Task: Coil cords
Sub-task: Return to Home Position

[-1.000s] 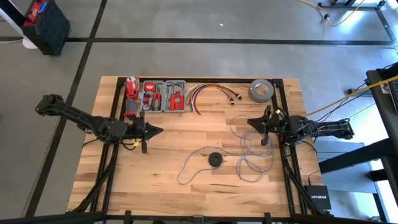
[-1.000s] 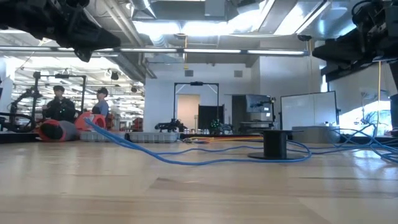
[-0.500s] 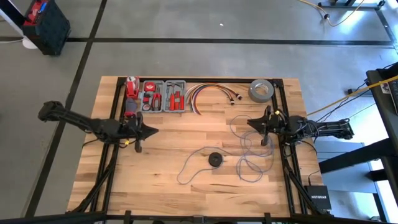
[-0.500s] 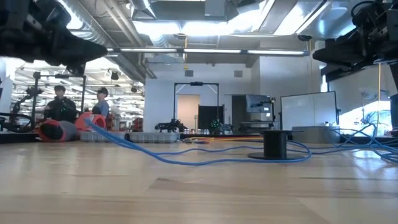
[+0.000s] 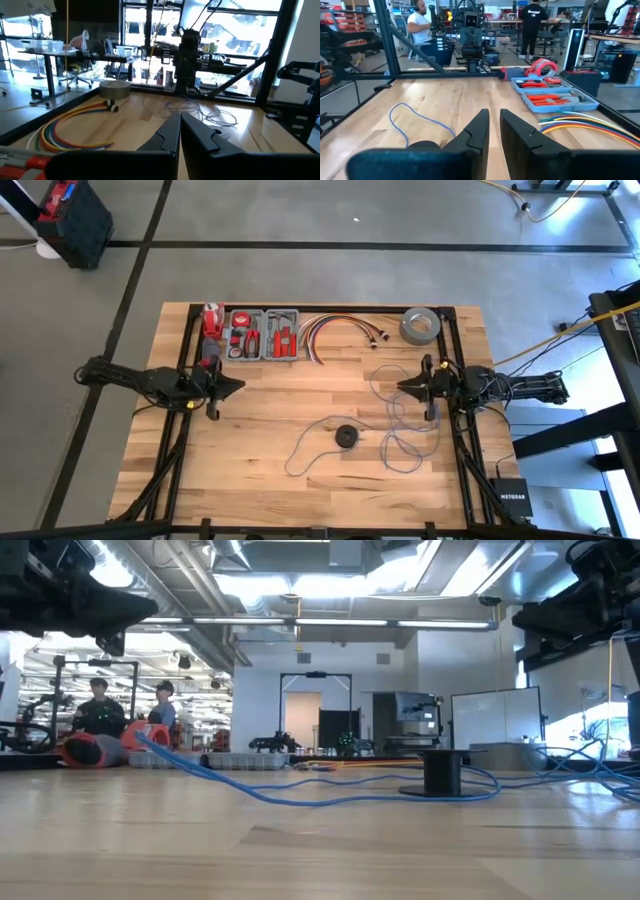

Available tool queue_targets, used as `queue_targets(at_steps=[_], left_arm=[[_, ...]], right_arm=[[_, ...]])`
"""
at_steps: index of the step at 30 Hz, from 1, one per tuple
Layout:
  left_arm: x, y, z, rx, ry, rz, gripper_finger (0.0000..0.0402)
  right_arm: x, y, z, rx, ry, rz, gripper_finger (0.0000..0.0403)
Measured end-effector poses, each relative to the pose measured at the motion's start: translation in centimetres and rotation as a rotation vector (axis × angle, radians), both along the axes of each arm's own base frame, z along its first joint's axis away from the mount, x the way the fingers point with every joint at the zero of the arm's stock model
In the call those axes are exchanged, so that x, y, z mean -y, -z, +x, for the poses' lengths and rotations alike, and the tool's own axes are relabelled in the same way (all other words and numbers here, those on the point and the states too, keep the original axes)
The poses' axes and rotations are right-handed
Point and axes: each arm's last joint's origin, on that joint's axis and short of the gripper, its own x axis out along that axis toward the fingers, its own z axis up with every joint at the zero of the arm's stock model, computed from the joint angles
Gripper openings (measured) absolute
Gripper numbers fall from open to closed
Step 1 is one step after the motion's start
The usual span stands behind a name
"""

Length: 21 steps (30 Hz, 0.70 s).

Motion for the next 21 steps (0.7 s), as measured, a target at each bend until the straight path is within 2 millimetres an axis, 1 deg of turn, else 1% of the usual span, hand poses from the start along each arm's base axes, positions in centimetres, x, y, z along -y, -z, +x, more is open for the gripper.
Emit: queue_targets(at_steps=[5,10,15,21], left_arm=[[-0.12,0.23,0.04,-0.02,-0.013,-0.006,0.0008],[-0.24,0.22,0.05,-0.019,-0.026,-0.005,0.0008],[-0.15,0.18,0.06,-0.012,0.008,-0.022,0.0008],[-0.14,0.24,0.07,-0.024,0.008,0.021,0.0008]], right_arm=[[0.11,-0.06,-0.01,0.006,0.038,0.004,0.005],[0.01,0.75,0.42,0.071,0.017,0.003,0.005],[-0.05,0.77,0.43,0.075,-0.002,-0.016,0.005],[-0.14,0.86,0.44,0.069,-0.034,-0.016,0.005]])
